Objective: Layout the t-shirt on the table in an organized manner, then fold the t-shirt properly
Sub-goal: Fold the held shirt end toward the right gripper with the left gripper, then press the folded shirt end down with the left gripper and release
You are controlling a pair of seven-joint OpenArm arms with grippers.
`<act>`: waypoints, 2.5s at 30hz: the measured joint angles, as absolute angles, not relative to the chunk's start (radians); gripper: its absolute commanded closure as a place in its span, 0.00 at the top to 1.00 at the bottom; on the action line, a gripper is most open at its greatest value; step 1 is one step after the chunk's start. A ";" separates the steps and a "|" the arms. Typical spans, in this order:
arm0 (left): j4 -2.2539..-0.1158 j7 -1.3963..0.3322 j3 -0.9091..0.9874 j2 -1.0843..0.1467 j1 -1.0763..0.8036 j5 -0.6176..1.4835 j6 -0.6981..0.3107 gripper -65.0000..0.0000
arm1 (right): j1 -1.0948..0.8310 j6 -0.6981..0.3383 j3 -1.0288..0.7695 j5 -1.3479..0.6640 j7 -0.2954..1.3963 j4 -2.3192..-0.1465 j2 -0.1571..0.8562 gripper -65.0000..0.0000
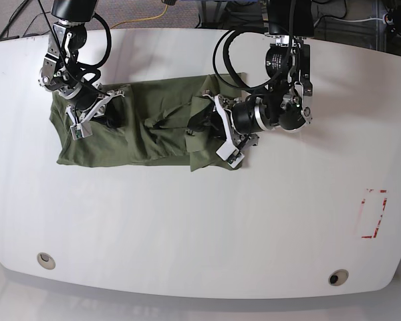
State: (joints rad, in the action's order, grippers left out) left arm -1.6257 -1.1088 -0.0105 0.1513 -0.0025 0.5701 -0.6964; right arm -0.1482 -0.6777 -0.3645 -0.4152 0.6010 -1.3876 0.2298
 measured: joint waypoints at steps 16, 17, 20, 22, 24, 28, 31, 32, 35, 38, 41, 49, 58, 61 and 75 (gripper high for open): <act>-1.628 -1.109 -0.177 0.155 -0.002 0.578 -0.694 0.58 | -0.138 -0.681 -0.362 -0.412 0.607 -1.387 0.229 0.00; -1.628 -1.107 -0.177 0.155 -0.001 0.578 -0.694 0.58 | -0.138 -0.681 -0.362 -0.412 0.609 -1.386 0.229 0.00; -1.636 -1.110 -0.171 0.148 0.003 0.574 -0.693 0.58 | -0.137 -0.680 -0.362 -0.412 0.611 -1.386 0.229 0.00; -1.648 -1.111 -0.167 0.144 0.010 0.573 -0.693 0.58 | -0.136 -0.680 -0.362 -0.412 0.611 -1.386 0.229 0.00; -1.664 -1.110 -0.155 0.145 0.016 0.574 -0.693 0.58 | -0.137 -0.680 -0.362 -0.411 0.611 -1.386 0.229 0.00; -1.704 -1.107 -0.114 0.151 0.032 0.578 -0.694 0.58 | -0.136 -0.680 -0.362 -0.412 0.611 -1.386 0.229 0.00; -1.726 -1.109 -0.073 0.141 0.050 0.575 -0.696 0.57 | -0.136 -0.680 -0.362 -0.411 0.611 -1.386 0.228 0.00; -1.734 -1.109 -0.068 0.128 0.060 0.568 -0.696 0.57 | -0.136 -0.680 -0.362 -0.411 0.611 -1.386 0.227 0.00; -1.744 -1.105 -0.066 0.076 0.084 0.530 -0.697 0.56 | -0.137 -0.680 -0.362 -0.412 0.610 -1.386 0.228 0.00; -1.744 -1.106 -0.057 0.039 0.089 0.477 -0.696 0.47 | -0.137 -0.680 -0.362 -0.412 0.610 -1.386 0.228 0.00; -1.744 -1.112 -0.056 0.021 0.080 0.437 -0.693 0.28 | -0.136 -0.680 -0.362 -0.411 0.610 -1.386 0.227 0.00; -1.744 -1.106 -0.098 0.007 0.086 0.300 -0.697 0.01 | -0.136 -0.680 -0.362 -0.411 0.609 -1.386 0.227 0.00; -1.742 -1.106 -0.282 0.003 0.081 0.151 -0.698 0.00 | -0.136 -0.680 -0.362 -0.411 0.610 -1.386 0.226 0.00; -1.739 -1.098 -0.323 0.012 0.071 0.139 -0.698 0.00 | -0.136 -0.680 -0.363 -0.411 0.606 -1.386 0.218 0.00; -1.679 -1.082 -0.414 0.008 0.025 0.122 -0.586 0.00 | -0.134 -0.678 -0.363 -0.411 0.606 -1.386 0.211 0.00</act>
State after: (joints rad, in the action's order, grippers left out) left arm -1.6791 -1.0821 -0.4145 0.0078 0.0254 0.1223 -0.5858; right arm -0.1345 -0.6777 -0.3626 -0.4114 0.6056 -1.3865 0.2108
